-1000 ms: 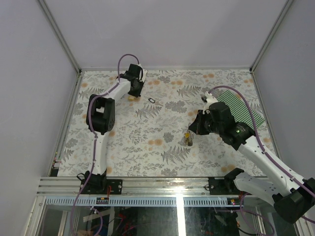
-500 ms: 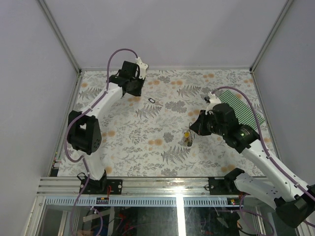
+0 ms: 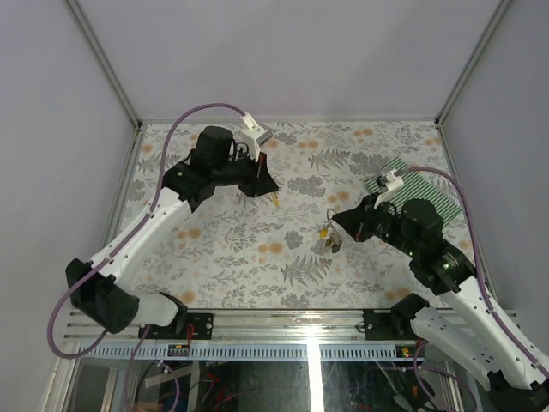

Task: Put the keys on the keyring

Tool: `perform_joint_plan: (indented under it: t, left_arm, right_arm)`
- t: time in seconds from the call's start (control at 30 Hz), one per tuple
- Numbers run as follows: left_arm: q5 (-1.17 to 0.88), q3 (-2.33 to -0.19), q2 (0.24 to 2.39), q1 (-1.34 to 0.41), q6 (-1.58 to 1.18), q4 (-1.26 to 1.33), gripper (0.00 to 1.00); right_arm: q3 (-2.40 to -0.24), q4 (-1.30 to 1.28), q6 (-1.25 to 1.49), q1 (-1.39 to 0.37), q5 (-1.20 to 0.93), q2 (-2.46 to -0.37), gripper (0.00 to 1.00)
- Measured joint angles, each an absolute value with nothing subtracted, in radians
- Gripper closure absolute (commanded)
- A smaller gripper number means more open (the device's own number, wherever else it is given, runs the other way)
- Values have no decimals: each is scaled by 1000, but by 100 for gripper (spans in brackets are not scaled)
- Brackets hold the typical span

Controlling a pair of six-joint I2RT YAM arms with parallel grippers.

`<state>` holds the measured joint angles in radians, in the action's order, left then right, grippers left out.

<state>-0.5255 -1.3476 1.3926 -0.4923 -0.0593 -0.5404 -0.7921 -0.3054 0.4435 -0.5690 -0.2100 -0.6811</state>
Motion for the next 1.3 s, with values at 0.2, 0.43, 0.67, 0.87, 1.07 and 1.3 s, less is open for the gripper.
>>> perform_joint_plan:
  t: [0.2,0.43,0.67,0.87,1.07,1.3]
  left_arm:
    - [-647,-1298,1262,-559,-238,-376,100]
    - [-707,-1281,1188,-611,-434,-168,100]
    - [-710,-1241,1129,-661,-578,22,100]
    - [-698,-1195,1103,-675,-658,139,100]
    - [-665,-1166,1103,-680,-716,218,100]
    - [-605,-1136,1086,-680,-751,252,100]
  right_arm:
    - [-765,-149,419,-569,-287,-608,100]
    - [-765,6,410,-569,-363,-570,100]
    - [-767,141,408,-569,-387,-559,100]
    - [-812,170,407,-569,-373,-605,100]
    - [-904,140,399,-569,-291,-661,100]
    - [-985,87,381,-624,-133,-733,100]
